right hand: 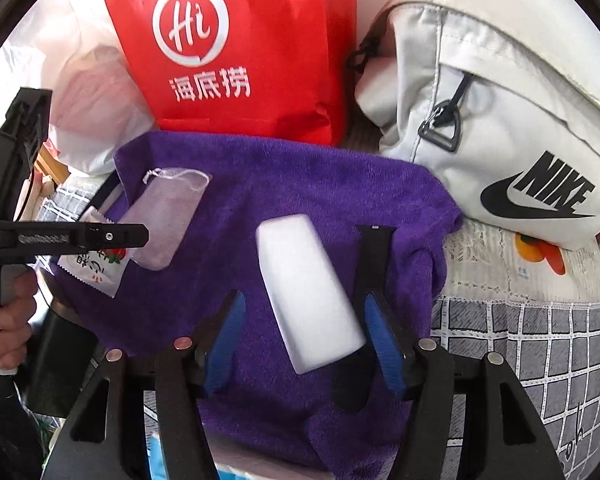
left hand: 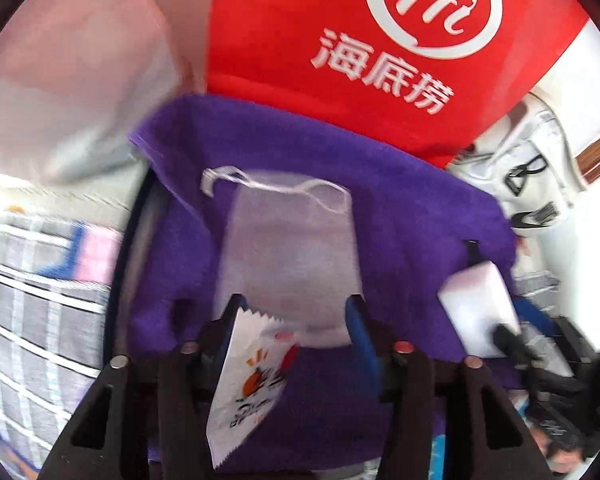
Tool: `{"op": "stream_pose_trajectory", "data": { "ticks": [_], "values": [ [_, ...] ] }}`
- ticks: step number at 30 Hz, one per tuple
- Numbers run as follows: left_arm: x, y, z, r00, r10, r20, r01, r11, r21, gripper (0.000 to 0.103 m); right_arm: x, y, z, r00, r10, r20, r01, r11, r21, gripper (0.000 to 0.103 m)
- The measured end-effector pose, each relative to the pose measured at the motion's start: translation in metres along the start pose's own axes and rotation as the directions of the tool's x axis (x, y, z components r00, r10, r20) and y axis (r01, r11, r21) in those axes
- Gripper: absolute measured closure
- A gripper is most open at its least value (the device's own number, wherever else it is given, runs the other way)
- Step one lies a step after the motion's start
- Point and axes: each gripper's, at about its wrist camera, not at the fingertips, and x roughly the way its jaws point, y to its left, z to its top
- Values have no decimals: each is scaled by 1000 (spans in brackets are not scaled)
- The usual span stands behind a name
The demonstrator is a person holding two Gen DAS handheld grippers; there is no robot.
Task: Organize soft objects
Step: 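Open both grippers to drop the sponge and printed packet onto the towel, then grasp the yellow mesh pouch with the right gripper while the left gripper reaches the green packet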
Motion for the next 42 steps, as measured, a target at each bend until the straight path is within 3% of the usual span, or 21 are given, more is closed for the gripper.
{"op": "stream_pose_trajectory", "data": {
  "ticks": [5, 9, 17, 25, 31, 39, 42],
  "values": [
    [-22, 11, -3, 1000, 18, 20, -17, 1000, -14, 51, -27, -3, -2, 997, -32, 67, 31, 999, 17, 30],
    [-45, 22, -13, 998, 32, 49, -30, 999, -33, 46, -47, -2, -10, 995, -47, 85, 44, 998, 39, 30],
    [-94, 31, -50, 992, 51, 117, -44, 997, -62, 45, -102, 11, -43, 986, -61, 152, 52, 997, 62, 30],
    [-137, 37, -103, 988, 24, 154, -15, 998, -61, 46, -145, 43, -95, 990, 14, 140, -24, 997, 68, 30],
    [-152, 37, -148, 985, 51, 166, -47, 999, -27, 46, -169, 75, -138, 992, 41, 122, -47, 998, 46, 30],
    [-152, 54, -200, 987, 38, 158, -30, 998, -52, 46, -160, 117, -191, 986, 145, 76, -148, 988, 31, 30],
    [-149, 60, -218, 989, 27, 147, -22, 999, -36, 45, -147, 125, -199, 992, 121, 45, -123, 991, 44, 29]
  ]
}}
